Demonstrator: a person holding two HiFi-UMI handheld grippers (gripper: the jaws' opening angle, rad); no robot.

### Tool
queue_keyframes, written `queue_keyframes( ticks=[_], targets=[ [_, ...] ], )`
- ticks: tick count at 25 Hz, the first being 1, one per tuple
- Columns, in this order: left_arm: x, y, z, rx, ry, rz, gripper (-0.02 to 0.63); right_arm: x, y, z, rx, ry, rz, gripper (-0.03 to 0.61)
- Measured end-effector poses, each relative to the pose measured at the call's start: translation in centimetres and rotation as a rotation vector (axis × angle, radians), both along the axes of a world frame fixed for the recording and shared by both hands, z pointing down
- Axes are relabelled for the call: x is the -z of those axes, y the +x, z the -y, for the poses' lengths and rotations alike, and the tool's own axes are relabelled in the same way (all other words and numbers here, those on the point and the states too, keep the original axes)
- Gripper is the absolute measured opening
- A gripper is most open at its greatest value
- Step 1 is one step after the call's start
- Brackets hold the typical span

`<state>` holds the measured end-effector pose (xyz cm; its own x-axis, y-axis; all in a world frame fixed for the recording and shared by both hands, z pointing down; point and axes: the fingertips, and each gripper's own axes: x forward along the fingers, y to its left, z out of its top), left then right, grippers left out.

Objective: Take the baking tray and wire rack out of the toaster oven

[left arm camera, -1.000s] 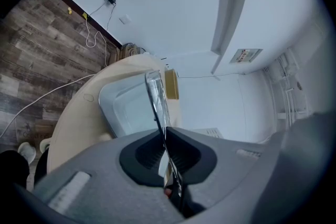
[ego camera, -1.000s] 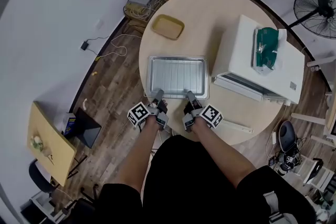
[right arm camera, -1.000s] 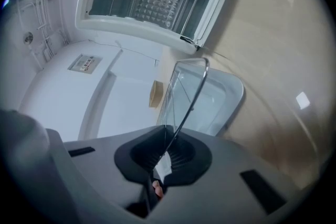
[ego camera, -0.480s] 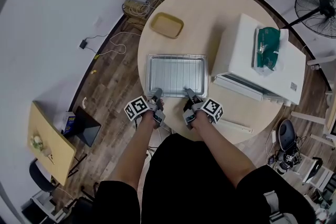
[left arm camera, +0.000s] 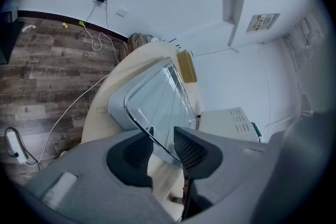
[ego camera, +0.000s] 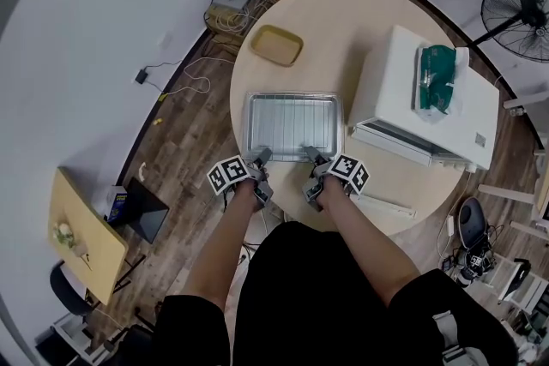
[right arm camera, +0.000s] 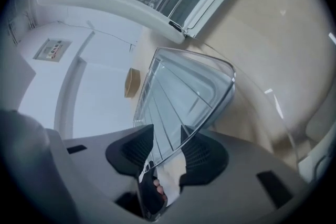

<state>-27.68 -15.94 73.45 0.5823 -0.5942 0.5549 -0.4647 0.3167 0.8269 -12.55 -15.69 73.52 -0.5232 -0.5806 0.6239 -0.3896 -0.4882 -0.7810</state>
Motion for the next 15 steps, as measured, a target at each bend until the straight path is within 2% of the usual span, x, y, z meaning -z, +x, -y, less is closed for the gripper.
queue_keyframes(
  ticks=[4,9,15],
  targets=[
    [-0.2,-0.5,-0.5,-0.017,-0.028,0.041,0.134,-0.4,-0.5,-0.8,0.058,-0.046,-0.007,0.166],
    [0.0,-0.6,-1.1,-0.052,-0.045,0.036,0.15,-0.6,-0.8,-1.4,0.121,-0.082,0.012,0.187],
    [0.1,-0.3,-1.5,-0.153,-0.039,0.101,0.16,-1.0,-1.1,-1.1,0.157,-0.126,0.031,0.19]
  ],
)
